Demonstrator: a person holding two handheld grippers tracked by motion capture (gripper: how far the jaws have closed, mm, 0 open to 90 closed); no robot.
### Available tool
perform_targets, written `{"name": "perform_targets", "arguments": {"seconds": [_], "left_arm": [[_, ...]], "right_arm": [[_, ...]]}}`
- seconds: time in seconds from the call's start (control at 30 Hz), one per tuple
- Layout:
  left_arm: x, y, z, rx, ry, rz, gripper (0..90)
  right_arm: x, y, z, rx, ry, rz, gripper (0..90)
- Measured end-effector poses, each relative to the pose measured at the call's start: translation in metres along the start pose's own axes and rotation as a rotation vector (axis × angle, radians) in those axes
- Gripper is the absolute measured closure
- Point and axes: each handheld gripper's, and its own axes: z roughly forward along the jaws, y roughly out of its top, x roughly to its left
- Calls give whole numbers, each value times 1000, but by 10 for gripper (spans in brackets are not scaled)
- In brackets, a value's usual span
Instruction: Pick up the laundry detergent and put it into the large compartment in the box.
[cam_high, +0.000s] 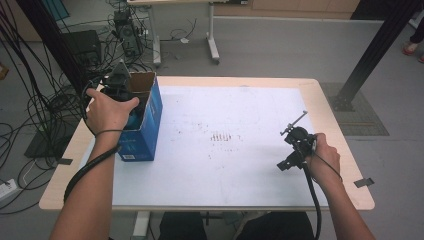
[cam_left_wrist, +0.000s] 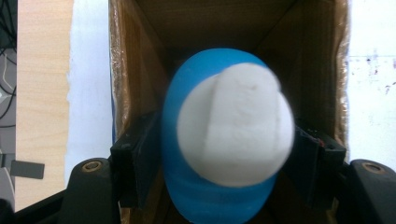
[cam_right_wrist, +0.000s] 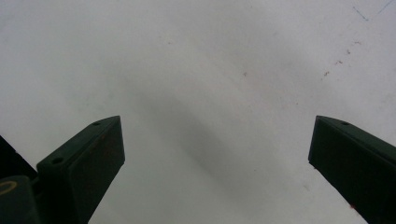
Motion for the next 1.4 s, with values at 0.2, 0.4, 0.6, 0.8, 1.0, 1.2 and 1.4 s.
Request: {"name": "perform_targets", "arguments": {"seconds": [0.2, 0.4, 0.6, 0.8, 1.0, 1.2, 1.4], "left_arm": [[0, 0, -6, -4, 10, 4, 323], [-3, 0, -14, -16, 22, 8, 316], [-5, 0, -21, -29, 35, 11, 303], [-4, -1, -31, -43, 33, 11, 284], [-3, -1, -43, -57, 35, 19, 256], [-5, 0, -55, -64, 37, 29, 224], [-10, 0, -65, -57, 21, 46, 188]], "right_arm": [[1, 0, 0, 1, -3, 0, 33], [2, 1, -1, -3, -3, -4, 33], [3, 1, -2, -2, -5, -6, 33], [3, 2, -3, -4, -7, -12, 33], [5, 4, -4, -6, -9, -15, 33], [7, 7, -4, -4, -9, -21, 33], [7, 9, -3, -1, -7, -23, 33]]}}
